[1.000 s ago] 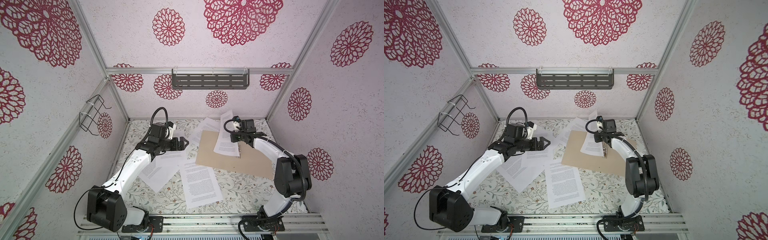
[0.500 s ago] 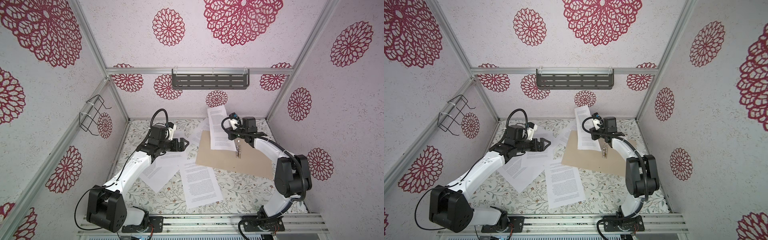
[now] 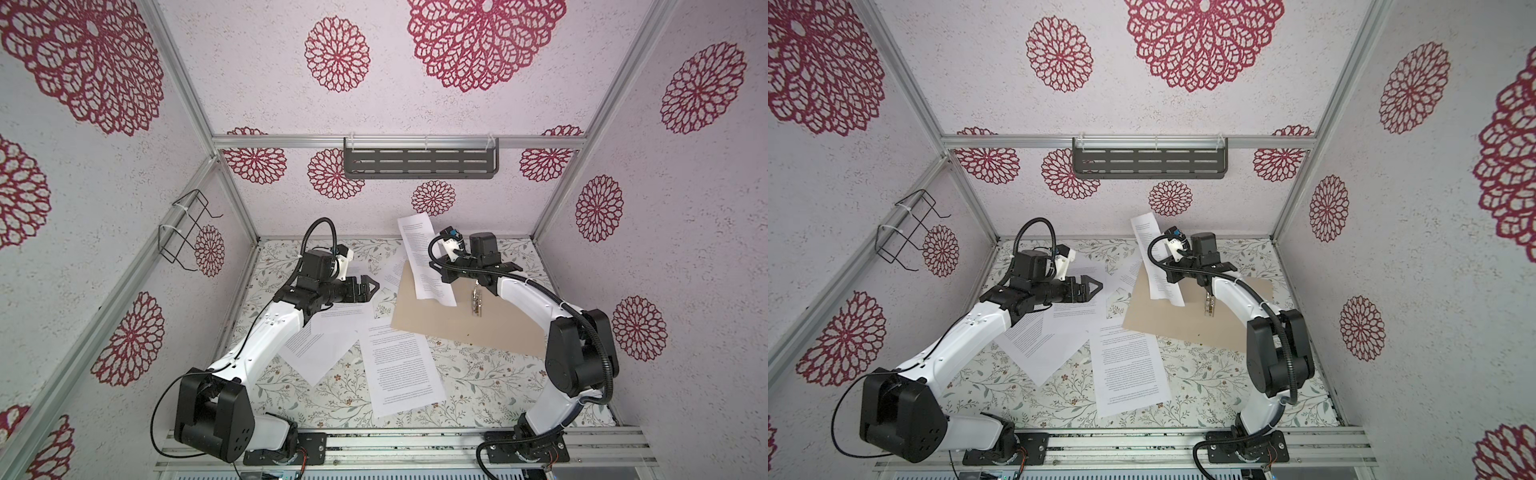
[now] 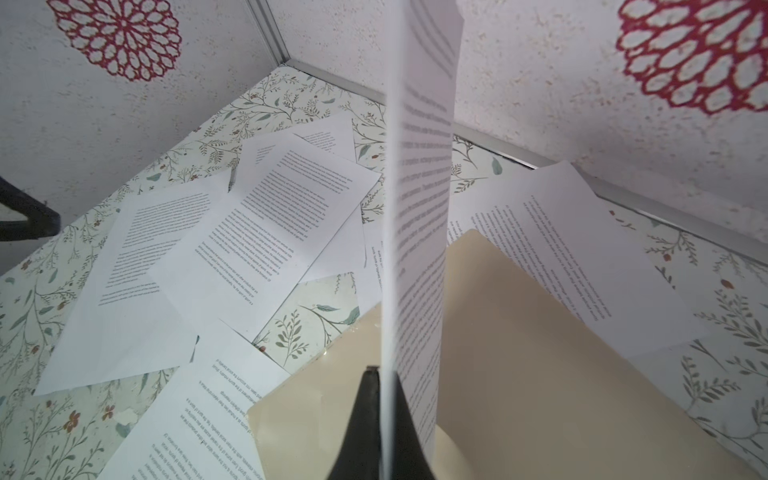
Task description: Put the files into the folder
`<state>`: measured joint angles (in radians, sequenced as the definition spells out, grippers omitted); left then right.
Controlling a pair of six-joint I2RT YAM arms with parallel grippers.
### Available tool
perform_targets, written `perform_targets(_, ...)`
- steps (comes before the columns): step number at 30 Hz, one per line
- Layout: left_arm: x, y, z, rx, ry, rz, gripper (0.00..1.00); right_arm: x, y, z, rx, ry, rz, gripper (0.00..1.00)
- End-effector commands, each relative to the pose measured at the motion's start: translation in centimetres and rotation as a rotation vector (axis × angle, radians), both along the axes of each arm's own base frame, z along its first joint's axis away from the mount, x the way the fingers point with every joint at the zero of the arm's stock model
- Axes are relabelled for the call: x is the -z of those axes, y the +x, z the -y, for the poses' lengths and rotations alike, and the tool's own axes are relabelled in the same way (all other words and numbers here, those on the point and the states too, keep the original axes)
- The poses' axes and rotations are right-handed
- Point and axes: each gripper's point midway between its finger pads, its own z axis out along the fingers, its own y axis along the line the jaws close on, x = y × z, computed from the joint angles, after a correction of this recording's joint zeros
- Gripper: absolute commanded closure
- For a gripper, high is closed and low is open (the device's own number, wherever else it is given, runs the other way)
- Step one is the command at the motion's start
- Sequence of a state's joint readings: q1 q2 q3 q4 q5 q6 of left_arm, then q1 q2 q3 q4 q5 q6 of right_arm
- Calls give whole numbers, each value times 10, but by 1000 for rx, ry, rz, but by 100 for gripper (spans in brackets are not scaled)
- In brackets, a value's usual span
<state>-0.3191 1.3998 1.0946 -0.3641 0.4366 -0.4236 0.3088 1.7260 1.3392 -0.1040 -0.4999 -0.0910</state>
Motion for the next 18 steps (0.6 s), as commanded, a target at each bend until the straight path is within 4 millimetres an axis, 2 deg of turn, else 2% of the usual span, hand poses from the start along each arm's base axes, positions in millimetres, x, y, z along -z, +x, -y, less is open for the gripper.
perform_targets(1, -5, 4, 4, 14, -16, 19, 3, -24, 1, -1, 3, 40, 1, 100)
perform_targets(7, -6, 4, 4, 13, -19, 18, 3, -26, -3, -11, -18, 63, -38, 100)
perform_targets(12, -5, 4, 5, 13, -24, 12, 3, -27, 11, 12, 122, -68, 22, 100)
perform_targets(18, -3, 4, 5, 9, -26, 3, 3, -29, 10, 16, 149, -182, 64, 100)
